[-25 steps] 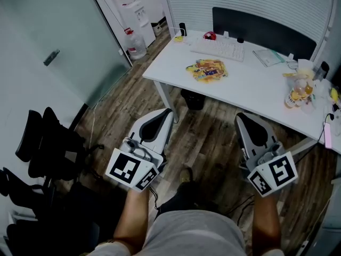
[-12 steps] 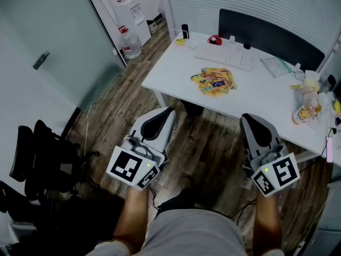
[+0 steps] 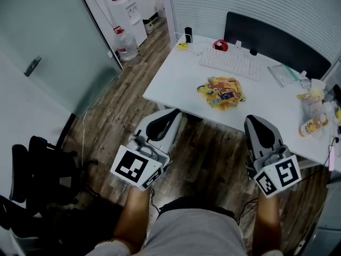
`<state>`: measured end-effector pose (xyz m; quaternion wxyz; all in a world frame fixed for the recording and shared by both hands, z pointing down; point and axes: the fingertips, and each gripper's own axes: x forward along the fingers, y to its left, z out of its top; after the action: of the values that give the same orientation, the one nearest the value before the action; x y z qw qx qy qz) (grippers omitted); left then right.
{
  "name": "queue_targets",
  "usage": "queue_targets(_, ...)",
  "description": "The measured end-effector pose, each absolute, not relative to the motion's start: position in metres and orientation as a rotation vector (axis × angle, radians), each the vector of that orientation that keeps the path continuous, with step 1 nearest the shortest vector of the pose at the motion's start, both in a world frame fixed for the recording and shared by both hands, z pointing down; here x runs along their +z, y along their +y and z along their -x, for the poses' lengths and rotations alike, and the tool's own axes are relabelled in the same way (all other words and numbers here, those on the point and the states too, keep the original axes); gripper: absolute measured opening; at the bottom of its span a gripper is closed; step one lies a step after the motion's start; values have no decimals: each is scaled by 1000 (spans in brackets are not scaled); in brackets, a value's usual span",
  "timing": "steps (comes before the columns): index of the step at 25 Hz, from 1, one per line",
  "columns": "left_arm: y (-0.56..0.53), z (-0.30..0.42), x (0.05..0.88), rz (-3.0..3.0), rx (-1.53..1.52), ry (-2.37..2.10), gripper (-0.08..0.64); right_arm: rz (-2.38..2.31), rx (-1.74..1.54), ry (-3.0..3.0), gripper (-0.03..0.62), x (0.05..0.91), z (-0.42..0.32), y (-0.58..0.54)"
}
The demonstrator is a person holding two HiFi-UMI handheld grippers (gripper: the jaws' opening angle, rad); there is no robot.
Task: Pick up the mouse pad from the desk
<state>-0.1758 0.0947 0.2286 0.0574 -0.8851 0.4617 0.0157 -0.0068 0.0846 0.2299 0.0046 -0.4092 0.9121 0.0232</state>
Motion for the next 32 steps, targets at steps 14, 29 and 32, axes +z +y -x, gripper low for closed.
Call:
queue_targets(14, 37, 179, 243, 2749, -7, 1328, 15, 1384, 77, 2867, 12, 237, 10, 37)
queue_targets(29, -33, 156, 262, 2759, -103, 1352, 15, 1388, 81, 2907, 12, 256, -15, -35)
queue_targets(32, -52, 147, 269, 2762, -134, 1347, 15, 1390, 76, 2926, 12, 263, -24, -55)
